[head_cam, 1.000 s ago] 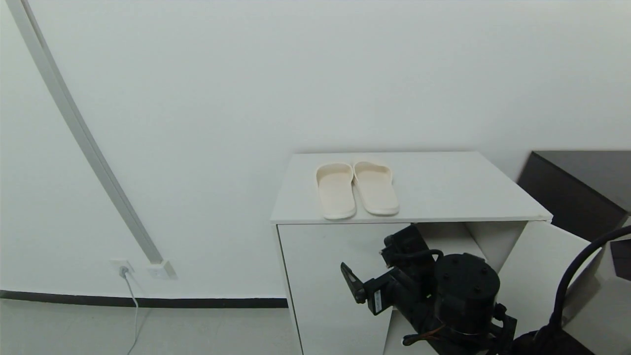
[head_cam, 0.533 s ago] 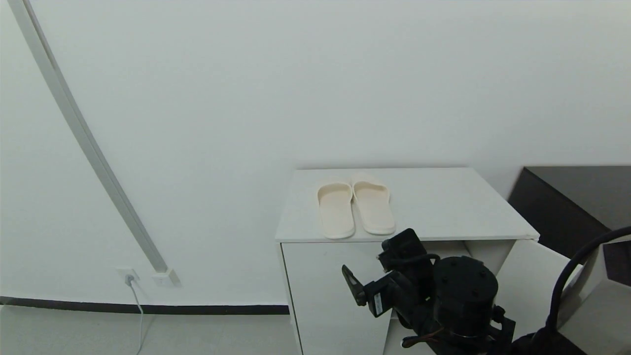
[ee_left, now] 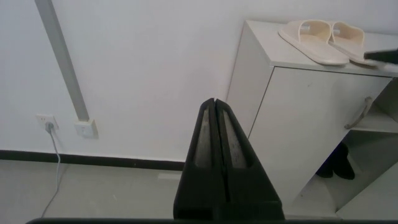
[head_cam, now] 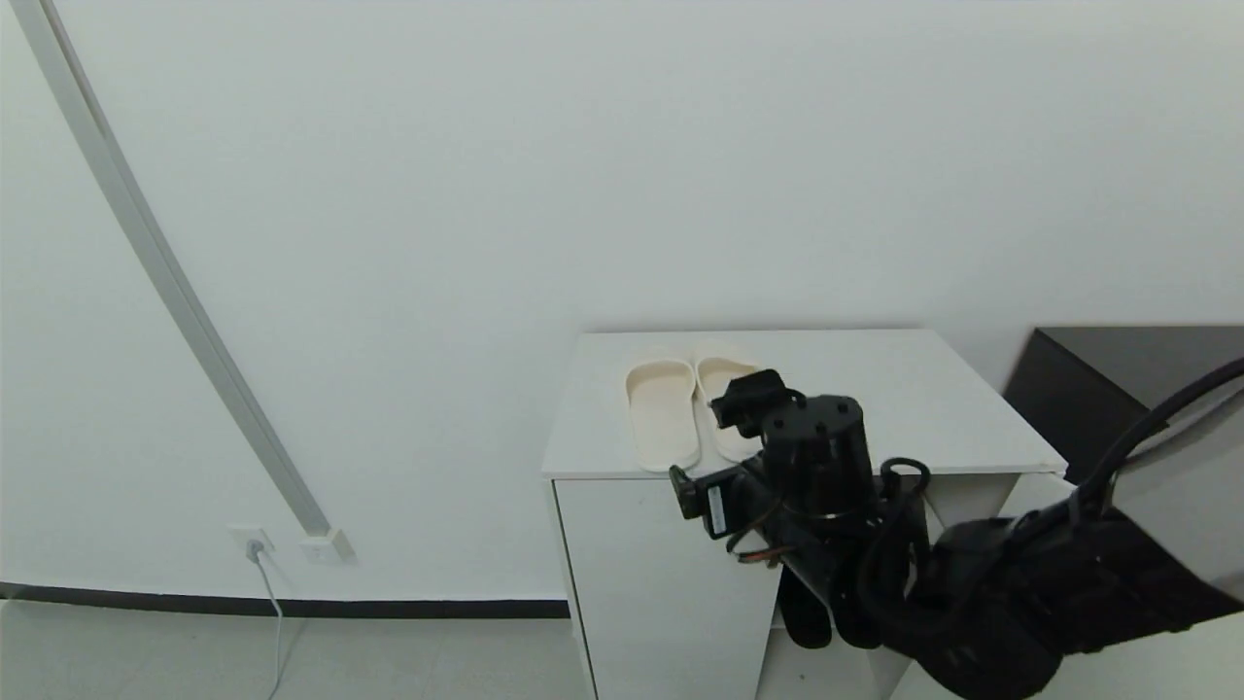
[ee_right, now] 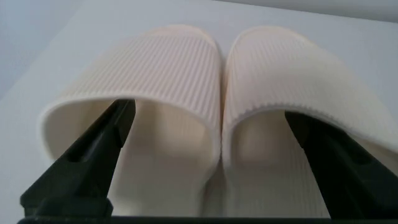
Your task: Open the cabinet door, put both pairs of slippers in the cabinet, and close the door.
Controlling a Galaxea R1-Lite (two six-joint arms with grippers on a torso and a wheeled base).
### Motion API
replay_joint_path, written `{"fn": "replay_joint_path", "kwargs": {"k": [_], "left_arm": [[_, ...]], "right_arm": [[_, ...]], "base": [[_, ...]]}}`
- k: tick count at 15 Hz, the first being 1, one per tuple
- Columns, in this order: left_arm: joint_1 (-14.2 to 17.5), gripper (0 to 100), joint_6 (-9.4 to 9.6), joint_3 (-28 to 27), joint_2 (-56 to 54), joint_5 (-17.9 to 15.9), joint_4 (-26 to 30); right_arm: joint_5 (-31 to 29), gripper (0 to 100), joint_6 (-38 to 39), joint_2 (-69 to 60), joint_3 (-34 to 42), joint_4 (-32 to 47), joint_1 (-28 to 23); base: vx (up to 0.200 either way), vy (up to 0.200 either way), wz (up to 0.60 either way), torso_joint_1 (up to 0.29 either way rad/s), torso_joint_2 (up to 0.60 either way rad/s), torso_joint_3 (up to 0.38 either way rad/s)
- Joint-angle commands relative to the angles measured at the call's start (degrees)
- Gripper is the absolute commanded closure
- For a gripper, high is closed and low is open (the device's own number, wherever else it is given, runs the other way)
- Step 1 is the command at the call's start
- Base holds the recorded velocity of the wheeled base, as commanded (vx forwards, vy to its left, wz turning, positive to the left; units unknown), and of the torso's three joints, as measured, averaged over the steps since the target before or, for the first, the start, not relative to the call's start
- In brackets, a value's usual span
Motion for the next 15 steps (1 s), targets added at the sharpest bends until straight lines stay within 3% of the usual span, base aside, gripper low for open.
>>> {"fn": "replay_joint_path", "kwargs": {"k": [1, 14, 15], "left_arm": [[0.01, 100, -0.02, -0.01, 0.04, 0.02, -0.01], [0.01, 100, -0.11, -0.01, 0.04, -0.16, -0.01], [0.01, 100, -0.11, -0.01, 0.04, -0.24, -0.01]], "right_arm": [[-5.25, 0, 7.15, -1.99, -13.43, 12.43, -0.06], [-5.61, 0, 7.59, 2.41, -9.39, 8.48, 0.11], [-5.61, 0, 7.5, 2.5, -9.3, 7.95, 0.2]], "base": [[0.0, 0.0, 0.0, 0.0, 0.0, 0.0], [0.0, 0.0, 0.0, 0.0, 0.0, 0.0], [0.2, 0.0, 0.0, -0.002, 0.0, 0.002]]}}
